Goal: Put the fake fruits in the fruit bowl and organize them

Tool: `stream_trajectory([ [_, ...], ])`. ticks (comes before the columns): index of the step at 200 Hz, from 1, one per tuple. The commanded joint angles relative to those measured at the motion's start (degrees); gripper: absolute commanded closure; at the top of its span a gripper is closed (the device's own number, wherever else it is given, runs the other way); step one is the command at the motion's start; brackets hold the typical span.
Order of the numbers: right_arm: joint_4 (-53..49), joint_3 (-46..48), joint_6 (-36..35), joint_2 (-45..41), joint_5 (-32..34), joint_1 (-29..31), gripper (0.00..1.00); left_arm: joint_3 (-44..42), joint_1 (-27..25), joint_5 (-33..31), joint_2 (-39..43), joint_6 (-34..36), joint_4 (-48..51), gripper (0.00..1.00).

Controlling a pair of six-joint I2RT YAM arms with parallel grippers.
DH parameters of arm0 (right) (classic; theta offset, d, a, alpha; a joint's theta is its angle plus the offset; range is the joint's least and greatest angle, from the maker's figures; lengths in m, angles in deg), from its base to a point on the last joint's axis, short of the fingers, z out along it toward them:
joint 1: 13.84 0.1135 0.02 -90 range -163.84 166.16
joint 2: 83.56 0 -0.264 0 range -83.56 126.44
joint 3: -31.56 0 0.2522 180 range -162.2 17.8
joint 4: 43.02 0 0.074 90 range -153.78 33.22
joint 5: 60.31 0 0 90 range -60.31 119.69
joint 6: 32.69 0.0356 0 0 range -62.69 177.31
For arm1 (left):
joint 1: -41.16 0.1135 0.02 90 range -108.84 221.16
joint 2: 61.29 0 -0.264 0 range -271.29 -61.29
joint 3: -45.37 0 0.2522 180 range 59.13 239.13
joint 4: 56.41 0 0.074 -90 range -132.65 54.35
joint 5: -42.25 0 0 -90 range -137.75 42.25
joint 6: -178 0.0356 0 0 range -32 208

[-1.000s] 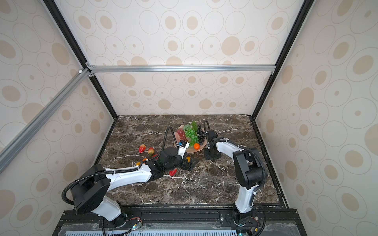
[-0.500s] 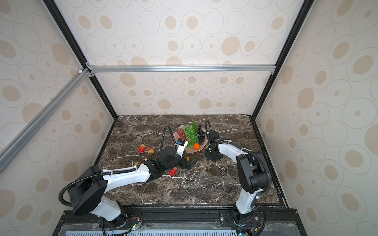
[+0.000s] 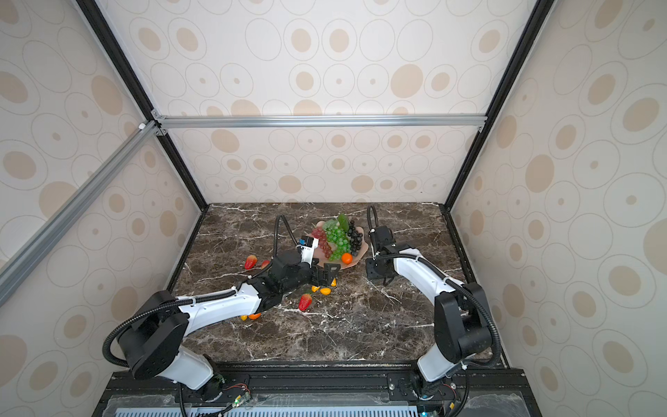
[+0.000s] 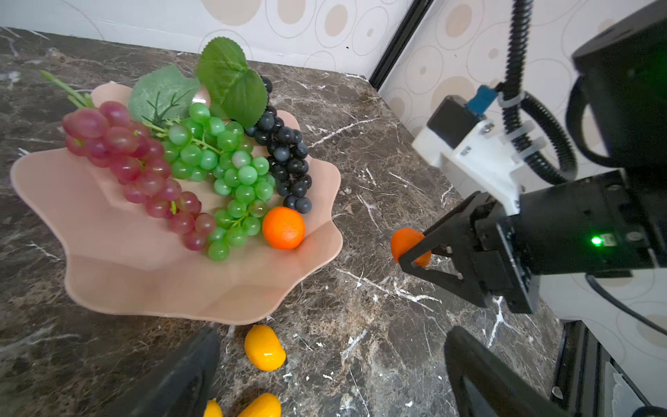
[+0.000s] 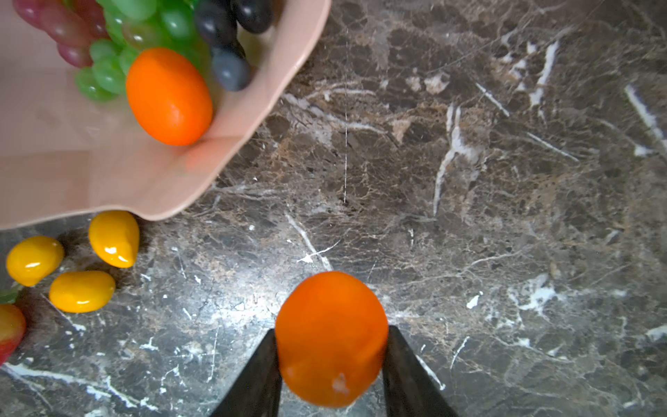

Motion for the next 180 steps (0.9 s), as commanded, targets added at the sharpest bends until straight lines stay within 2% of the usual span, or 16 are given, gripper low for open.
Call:
stream_trajectory([
  [1, -2.70, -4.57, -1.82, 0.92, -1.51, -0.17, 0.57, 2.48, 0.91, 0.35, -1.13, -1.94, -1.26, 0.02],
  [55, -4.82, -13.88, -3.37, 8.34, -4.08, -0.03, 0.57, 2.84, 3.40, 1.48, -1.49, -2.42, -1.27, 0.02],
  [180, -4.69, -24.07, -3.55, 20.76, -8.89, 0.71, 0.57, 1.01, 5.63, 5.84, -1.69, -3.82, -3.33, 0.02],
])
